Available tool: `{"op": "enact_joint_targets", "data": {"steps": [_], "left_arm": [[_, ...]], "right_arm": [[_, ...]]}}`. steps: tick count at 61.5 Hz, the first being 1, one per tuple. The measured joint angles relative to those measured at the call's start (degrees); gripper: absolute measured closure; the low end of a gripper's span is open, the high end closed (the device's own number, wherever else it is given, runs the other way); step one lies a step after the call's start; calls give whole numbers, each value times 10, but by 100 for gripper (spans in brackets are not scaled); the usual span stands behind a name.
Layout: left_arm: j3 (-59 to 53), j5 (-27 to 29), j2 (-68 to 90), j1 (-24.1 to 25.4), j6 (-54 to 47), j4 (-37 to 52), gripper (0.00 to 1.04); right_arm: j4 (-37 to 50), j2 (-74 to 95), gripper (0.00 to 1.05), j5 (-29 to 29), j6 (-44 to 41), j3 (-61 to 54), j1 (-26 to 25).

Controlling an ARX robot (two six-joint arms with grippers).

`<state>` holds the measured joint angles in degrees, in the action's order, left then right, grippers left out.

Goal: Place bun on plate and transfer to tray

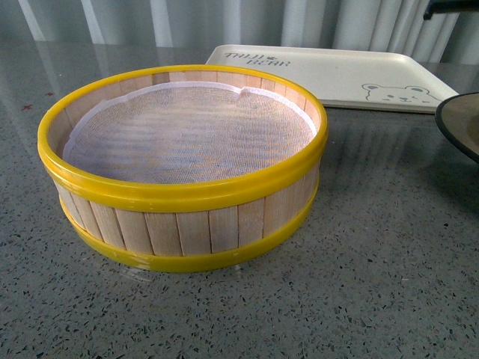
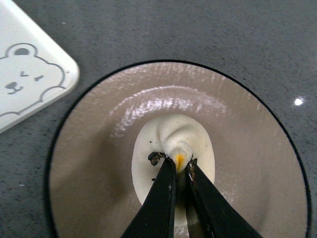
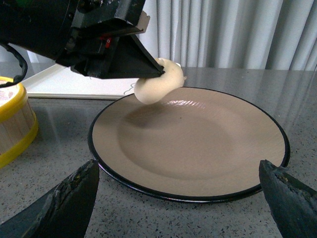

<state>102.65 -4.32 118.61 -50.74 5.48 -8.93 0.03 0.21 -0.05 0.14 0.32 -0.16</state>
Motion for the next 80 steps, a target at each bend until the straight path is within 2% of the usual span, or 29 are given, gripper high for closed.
{"op": "enact_joint_targets", "data": {"steps": [11,29,48,75,76,80], "left_arm": [[-3,1,0,-22,-8,3,101],[13,69,15,-31,-52,5,101],[33,41,27,-41,-54,-16,101],[34,60,36,-57,-70,-37,101],[34,61,36,-57,-69,-38,101],[36,69,36,-57,-69,-38,87]], "right_arm": [[0,0,9,0,0,0,0],[0,0,9,0,0,0,0],[0,0,9,0,0,0,0],[0,0,9,0,0,0,0],[0,0,9,0,0,0,0],[0,0,9,0,0,0,0]]}}
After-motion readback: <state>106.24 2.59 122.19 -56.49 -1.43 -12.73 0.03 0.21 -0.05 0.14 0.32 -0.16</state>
